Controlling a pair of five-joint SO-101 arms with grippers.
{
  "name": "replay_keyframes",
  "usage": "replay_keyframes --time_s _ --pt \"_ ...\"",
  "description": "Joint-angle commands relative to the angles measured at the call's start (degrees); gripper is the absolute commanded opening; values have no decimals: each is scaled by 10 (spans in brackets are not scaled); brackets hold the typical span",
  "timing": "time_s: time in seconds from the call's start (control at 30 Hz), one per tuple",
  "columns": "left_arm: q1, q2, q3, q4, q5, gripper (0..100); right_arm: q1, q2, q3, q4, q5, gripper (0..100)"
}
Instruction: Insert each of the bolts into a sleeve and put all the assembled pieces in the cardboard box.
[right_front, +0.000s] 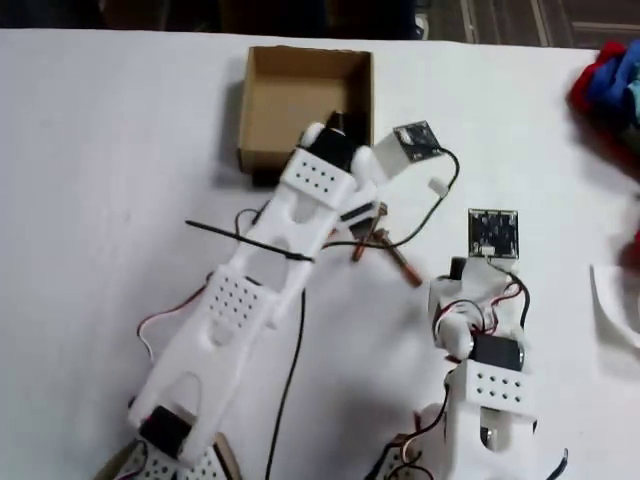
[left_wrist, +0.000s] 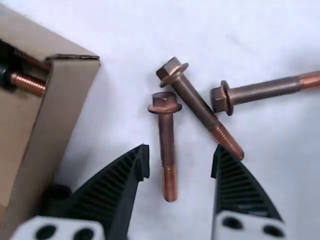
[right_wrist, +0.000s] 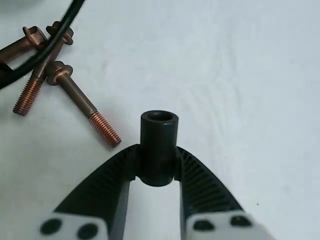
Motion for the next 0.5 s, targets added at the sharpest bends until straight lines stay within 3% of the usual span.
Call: replay_keyframes --time_s 0.0,0.47 --pt "0 -5 -22 -26 -4 224 7 -15 -5 -11 -4 19" --pt "-7 79 -29 -62 -5 222 6 -15 -6 -11 -4 19"
